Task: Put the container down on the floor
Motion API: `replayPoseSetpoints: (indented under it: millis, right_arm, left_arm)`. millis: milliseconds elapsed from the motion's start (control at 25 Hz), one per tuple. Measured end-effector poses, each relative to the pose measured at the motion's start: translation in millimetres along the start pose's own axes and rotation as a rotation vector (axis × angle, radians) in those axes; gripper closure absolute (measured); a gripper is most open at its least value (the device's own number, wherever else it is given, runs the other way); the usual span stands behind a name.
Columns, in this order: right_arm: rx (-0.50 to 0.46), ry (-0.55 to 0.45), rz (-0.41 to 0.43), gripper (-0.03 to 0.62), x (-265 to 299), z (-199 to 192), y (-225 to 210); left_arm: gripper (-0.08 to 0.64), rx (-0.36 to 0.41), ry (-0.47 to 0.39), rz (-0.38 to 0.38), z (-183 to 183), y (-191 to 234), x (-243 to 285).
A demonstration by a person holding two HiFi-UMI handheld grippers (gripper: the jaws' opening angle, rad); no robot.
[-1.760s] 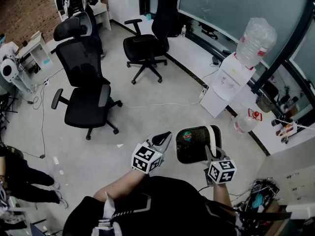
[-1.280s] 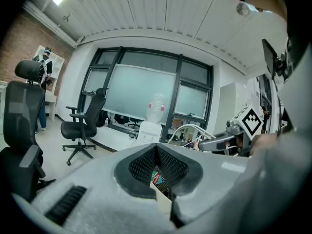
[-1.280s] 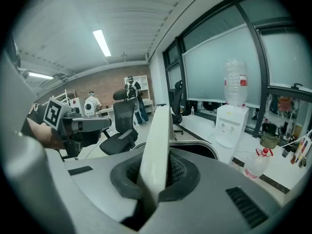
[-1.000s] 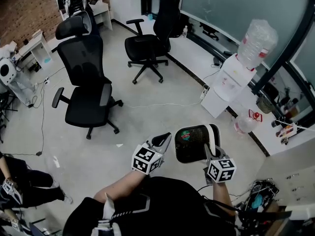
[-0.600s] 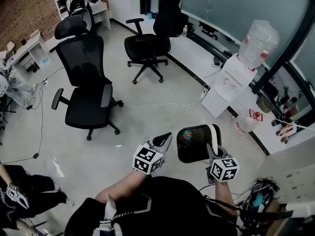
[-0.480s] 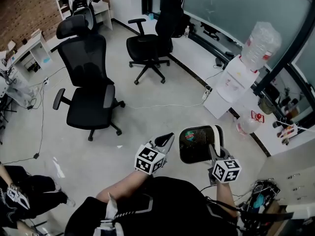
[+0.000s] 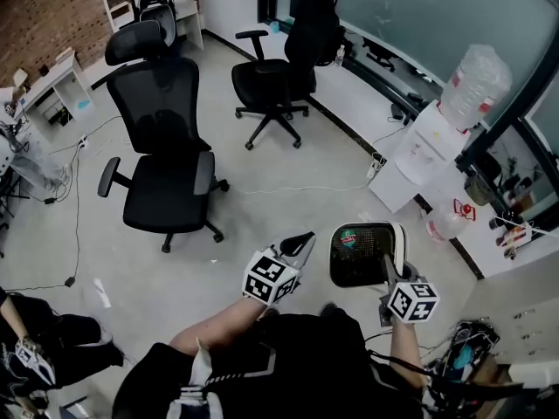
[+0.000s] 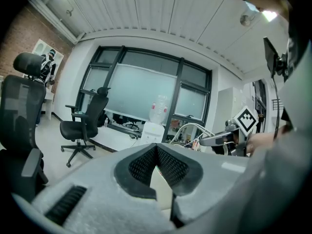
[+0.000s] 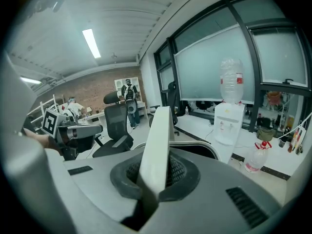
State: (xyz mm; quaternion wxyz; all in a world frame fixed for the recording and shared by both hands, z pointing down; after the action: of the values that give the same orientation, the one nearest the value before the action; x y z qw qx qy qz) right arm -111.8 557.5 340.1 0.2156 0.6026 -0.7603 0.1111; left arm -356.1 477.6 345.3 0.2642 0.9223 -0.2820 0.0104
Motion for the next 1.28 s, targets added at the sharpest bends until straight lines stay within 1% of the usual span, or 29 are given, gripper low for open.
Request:
replayPoseSetpoints:
  millis: [160, 320, 560, 720, 920, 1080, 1280]
  right_arm:
    - [0.0, 0.0, 0.011, 0.584, 19.6, 2.2, -9.2]
    - [-0.012, -0.01, 0.044, 0.584, 42.2, 10.2, -24.4]
    - [-0.048, -0.025, 0.097, 0.584, 77.1, 30.5, -61.7]
    - [-0.062, -0.038, 0.136, 0.584, 103.1, 44.3, -84.6]
    - [-0.092, -0.053, 0.169, 0.584, 135.5, 61.9, -132.5]
    - [-0.084, -0.059, 0.179, 0.584, 154.4, 69.7, -176.0]
    - [-0.095, -0.054, 0.205, 0.584, 171.8, 76.0, -218.4]
  left_arm:
    - [0.554, -0.004, -0.003, 0.015, 1.9, 12.5, 9.7]
    - [0.554, -0.011, -0.013, 0.056, 6.5, 24.7, 27.5]
    - [0.554, -0.016, -0.043, 0.108, 27.0, 35.6, 72.0]
    - [0.554, -0.016, -0.046, 0.137, 41.9, 44.5, 103.4]
    - [0.554, -0.004, -0.05, 0.149, 62.2, 46.6, 165.0]
    - [0.554, 0.007, -0.036, 0.154, 75.9, 45.3, 216.4]
    - [0.554, 0.002, -0.013, 0.181, 82.6, 43.6, 263.0]
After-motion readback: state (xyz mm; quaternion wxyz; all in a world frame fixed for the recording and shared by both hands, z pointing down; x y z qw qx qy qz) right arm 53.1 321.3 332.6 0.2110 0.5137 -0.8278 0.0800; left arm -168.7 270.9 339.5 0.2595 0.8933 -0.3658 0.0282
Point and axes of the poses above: the fingertips, and each gripper's own axes: x forward along the fingers, y to its left, z out of its top, the point moved 5 cm from there along -x, backward along the fingers, and after that the axes turned 14 degrees about -x, right-handed, at the moved point
